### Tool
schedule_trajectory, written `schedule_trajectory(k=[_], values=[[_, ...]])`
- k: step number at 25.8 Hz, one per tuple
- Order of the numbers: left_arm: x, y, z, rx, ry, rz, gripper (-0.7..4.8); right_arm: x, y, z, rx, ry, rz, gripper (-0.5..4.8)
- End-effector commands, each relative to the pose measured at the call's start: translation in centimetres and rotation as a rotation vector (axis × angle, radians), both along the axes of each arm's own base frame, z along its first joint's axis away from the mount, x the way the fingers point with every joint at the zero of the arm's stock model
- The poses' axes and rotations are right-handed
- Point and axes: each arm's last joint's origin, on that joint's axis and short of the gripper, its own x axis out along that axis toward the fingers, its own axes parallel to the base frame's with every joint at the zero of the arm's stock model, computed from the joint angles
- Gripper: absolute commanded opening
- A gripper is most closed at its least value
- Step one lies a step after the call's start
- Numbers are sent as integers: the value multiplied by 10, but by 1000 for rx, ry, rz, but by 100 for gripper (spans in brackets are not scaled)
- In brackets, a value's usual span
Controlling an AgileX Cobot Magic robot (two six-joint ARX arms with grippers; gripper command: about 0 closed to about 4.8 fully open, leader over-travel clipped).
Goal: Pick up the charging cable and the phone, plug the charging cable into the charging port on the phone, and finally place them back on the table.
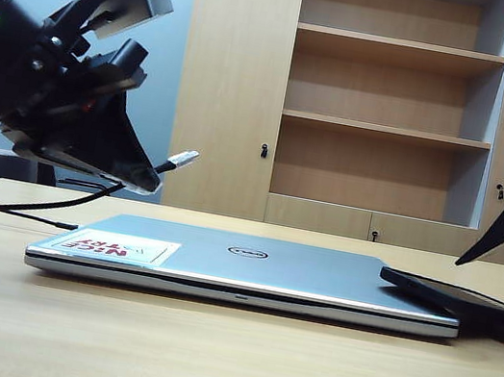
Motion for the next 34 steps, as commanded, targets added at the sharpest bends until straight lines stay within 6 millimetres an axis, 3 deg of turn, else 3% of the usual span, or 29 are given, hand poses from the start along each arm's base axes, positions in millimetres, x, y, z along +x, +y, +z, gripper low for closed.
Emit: schedule_trajectory(k=[1,4,11,13,20,22,27,31,34], values=[[0,-1,2,-9,-16,-5,-6,-2,0,-5,-12,21,-2,334],[0,-1,2,-9,-16,-5,-6,-2,0,-5,-17,21,-8,305],[0,-1,2,-9,-16,-5,-6,-2,0,-5,-17,21,-8,298],[0,-1,2,-9,-16,-5,-6,-2,0,-5,-17,21,-8,246],[0,-1,2,-9,-16,-5,-6,-2,0,-5,-17,22,-5,239],[0,-1,2,-9,-16,-5,-6,-2,1,-5,-22,21,-9,196],[0,-1,2,-8,-15,-5,-6,-2,1,-5,-29,22,-18,193],[0,-1,2,-8,-15,-5,-6,-1,1,-5,-33,21,-23,88],[0,-1,2,-8,-15,-5,-6,-1,0,-5,-43,21,-37,70]])
